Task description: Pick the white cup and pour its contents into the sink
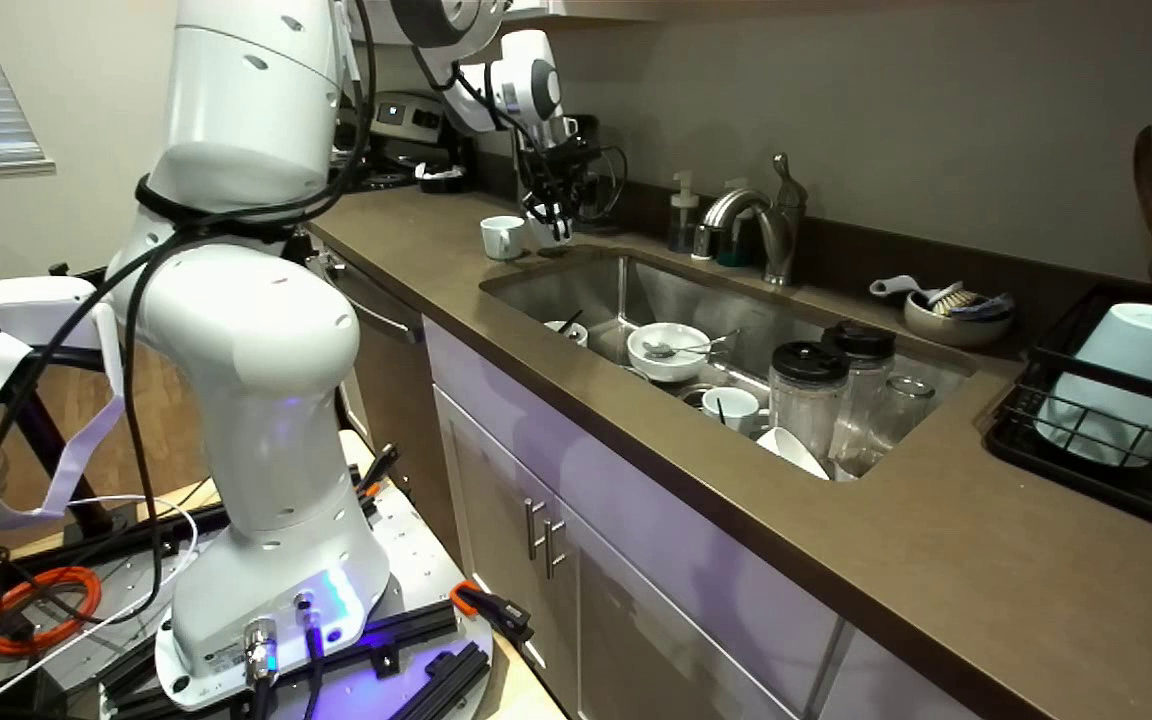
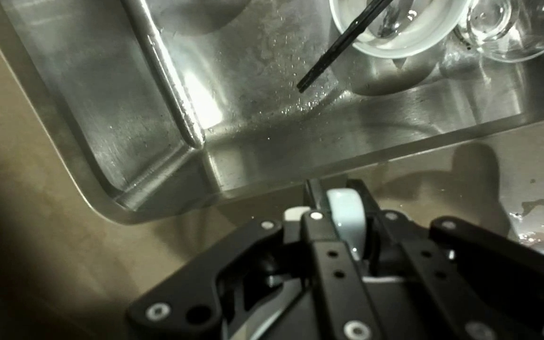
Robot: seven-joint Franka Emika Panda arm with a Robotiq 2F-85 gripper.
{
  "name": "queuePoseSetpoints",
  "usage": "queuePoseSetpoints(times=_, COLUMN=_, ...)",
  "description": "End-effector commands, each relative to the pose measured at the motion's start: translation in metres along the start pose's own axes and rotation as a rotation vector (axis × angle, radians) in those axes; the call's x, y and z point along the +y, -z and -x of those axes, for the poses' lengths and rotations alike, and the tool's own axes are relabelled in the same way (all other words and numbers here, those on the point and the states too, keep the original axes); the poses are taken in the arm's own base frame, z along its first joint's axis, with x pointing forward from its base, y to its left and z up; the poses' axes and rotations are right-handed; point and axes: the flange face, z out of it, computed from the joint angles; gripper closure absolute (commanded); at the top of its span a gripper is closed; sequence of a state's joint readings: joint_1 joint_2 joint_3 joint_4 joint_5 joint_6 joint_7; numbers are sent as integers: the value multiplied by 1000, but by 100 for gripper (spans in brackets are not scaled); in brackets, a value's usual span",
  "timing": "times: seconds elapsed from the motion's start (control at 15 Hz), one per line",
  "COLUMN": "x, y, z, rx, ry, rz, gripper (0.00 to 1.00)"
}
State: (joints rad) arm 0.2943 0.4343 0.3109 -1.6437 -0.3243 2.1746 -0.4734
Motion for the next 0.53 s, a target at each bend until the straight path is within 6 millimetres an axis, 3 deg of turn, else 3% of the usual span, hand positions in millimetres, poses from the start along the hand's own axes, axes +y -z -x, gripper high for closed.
queuePoseSetpoints(times=0.0, x=2, y=9, z=-12, rx=29, ry=32, rz=-33, gripper=94)
queuePoseSetpoints(times=0.47, x=0, y=-1, z=-20, rx=41, ry=36, rz=-83, gripper=94)
